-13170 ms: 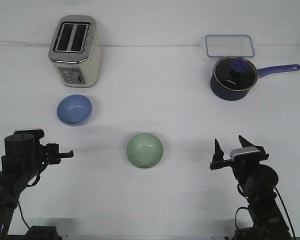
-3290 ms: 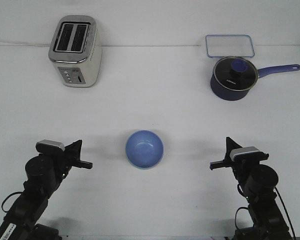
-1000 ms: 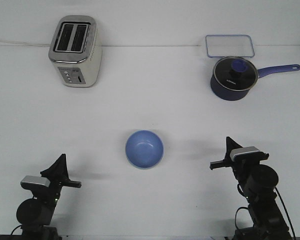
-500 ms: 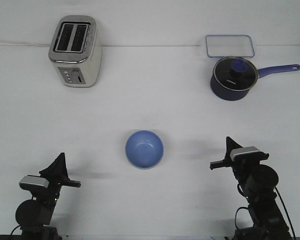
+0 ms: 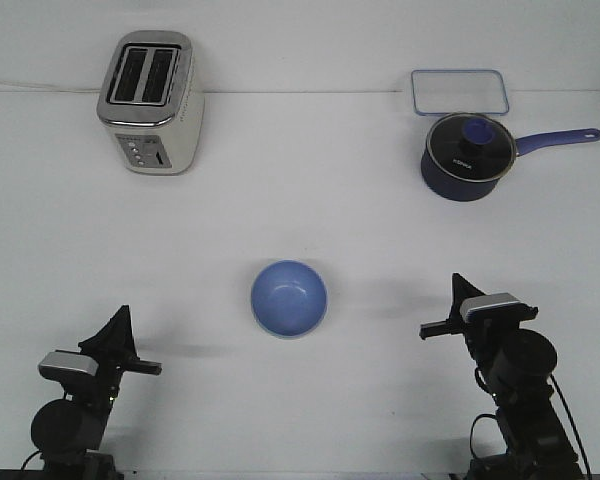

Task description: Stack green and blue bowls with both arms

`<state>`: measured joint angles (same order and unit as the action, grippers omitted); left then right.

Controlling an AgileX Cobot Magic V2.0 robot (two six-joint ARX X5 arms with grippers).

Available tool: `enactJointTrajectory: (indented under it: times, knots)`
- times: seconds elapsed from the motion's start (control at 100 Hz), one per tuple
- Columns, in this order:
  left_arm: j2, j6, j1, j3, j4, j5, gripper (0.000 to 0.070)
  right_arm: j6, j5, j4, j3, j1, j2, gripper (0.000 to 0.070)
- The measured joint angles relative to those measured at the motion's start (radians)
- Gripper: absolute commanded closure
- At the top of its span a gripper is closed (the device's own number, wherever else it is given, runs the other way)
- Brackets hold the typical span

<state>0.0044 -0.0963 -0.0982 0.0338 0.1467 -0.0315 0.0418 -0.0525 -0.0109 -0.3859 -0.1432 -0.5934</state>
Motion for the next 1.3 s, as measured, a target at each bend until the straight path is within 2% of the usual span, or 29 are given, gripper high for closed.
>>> enactJointTrajectory:
  times: [0.3,0.61,1.1,1.3]
  knots:
    - [0.000,0.000,0.000,0.000,0.000,0.000,0.0690,0.000,0.000,0.008,0.000,0.000,0.015,0.0699]
    - [0.000,0.000,0.000,0.000,0.000,0.000,0.0690,-0.009,0.000,0.002,0.037,0.004,0.249,0.0699]
    - [0.000,0.000,0.000,0.000,0.000,0.000,0.0690,-0.011,0.000,0.005,0.206,0.138,0.579,0.0699]
    - [0.000,0.000,0.000,0.000,0.001,0.000,0.0690,-0.011,0.000,0.000,0.251,0.172,0.592,0.0699]
